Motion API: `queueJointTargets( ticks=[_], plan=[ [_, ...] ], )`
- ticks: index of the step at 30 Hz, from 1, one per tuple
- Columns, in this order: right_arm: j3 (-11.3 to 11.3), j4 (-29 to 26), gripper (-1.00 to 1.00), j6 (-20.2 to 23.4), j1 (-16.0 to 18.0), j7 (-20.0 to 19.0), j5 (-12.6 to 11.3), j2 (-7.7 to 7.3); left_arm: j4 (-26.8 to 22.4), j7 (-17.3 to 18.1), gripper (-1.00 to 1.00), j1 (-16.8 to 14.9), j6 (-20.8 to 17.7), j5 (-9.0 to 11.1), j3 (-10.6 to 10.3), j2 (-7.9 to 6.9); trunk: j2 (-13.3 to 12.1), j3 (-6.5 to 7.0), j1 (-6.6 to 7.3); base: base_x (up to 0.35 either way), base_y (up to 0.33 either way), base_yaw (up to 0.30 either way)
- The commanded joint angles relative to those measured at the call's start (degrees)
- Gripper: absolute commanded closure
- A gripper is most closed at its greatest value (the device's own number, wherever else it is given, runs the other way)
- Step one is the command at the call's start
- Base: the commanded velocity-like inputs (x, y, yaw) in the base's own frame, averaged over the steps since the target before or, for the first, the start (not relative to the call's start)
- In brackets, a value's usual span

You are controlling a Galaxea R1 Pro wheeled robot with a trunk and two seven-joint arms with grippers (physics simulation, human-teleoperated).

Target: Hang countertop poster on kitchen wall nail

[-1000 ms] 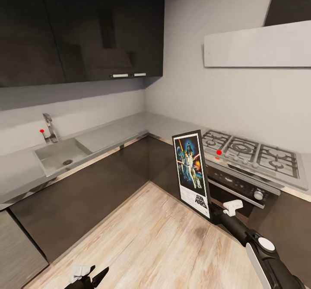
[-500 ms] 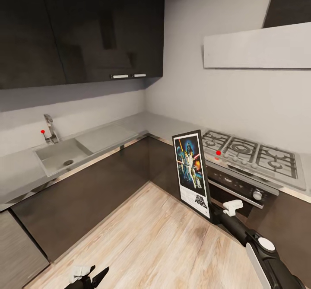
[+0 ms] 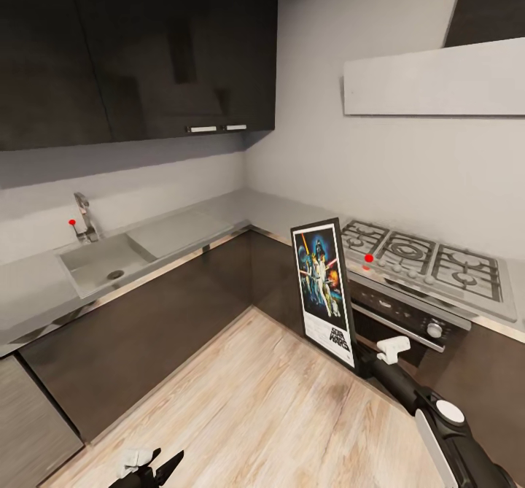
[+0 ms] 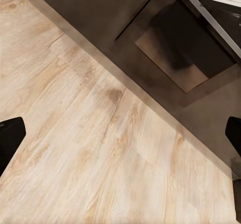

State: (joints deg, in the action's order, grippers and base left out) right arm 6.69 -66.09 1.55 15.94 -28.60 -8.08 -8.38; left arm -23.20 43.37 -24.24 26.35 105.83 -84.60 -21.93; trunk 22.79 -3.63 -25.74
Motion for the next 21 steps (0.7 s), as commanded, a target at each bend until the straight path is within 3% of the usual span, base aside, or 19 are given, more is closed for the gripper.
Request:
queueJointTargets(
  ticks=[1, 12, 21],
  plan=[
    [0.1, -0.2, 1.0, 0.2, 0.1, -0.5, -0.6, 0.01, -0.1, 0.1, -1.0, -0.1, 0.2, 0.6, -0.5, -0.04, 0.1, -0.13, -0.04, 0.0, 0.0, 0.0],
    [0.1, -1.0, 1.0, 0.6, 0.0, -0.5, -0.5, 0.03, -0.1, 0.1, -1.0, -0.1, 0.2, 0.6, -0.5, -0.04, 0.1, -0.13, -0.04, -0.012, 0.0, 0.0],
    [0.0, -1.1, 1.0, 0.6, 0.0, -0.5, -0.5, 0.03, -0.1, 0.1, -1.0, -0.1, 0.2, 0.6, -0.5, -0.04, 0.1, -0.13, -0.04, -0.275, 0.0, 0.033]
  ],
)
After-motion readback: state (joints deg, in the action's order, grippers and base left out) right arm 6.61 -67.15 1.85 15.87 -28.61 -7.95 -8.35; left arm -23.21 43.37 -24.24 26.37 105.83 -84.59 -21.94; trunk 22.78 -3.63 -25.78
